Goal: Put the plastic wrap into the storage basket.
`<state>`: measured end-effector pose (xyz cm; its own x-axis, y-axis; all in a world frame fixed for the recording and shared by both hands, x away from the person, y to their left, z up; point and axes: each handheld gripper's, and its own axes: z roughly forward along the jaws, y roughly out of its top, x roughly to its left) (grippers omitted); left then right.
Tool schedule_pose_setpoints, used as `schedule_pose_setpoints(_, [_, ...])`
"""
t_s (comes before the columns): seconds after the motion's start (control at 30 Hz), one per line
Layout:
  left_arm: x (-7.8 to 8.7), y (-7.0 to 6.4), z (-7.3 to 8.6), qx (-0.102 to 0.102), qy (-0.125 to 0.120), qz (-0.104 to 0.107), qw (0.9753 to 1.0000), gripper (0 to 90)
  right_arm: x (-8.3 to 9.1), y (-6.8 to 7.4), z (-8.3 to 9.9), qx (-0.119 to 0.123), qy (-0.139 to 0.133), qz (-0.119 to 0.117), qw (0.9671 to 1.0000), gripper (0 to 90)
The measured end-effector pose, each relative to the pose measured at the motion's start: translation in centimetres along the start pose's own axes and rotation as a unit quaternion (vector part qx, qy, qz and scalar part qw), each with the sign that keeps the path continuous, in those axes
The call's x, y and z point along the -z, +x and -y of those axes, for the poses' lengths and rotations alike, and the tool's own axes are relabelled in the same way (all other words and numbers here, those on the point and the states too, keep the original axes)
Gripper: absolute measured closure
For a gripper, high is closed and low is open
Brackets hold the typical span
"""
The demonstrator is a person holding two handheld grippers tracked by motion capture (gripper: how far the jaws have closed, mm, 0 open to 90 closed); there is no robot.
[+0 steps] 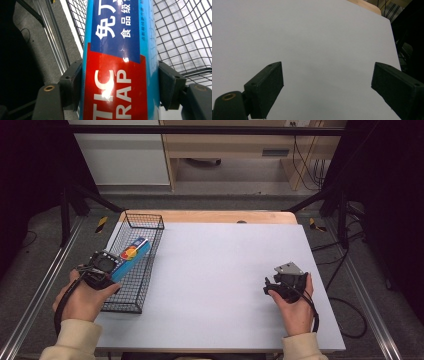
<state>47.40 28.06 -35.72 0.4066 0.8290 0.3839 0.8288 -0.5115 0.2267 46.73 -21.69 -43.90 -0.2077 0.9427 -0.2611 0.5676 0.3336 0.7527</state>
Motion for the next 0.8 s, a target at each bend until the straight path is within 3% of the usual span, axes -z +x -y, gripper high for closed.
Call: schedule_pose_setpoints(0.8, [-1.5,-0.5,-0.7,-0.023,0.036,0.008,0.9991,32.0,-0.2,0.0,0.0,0.005,0.003,-0.004,1.0,10.9])
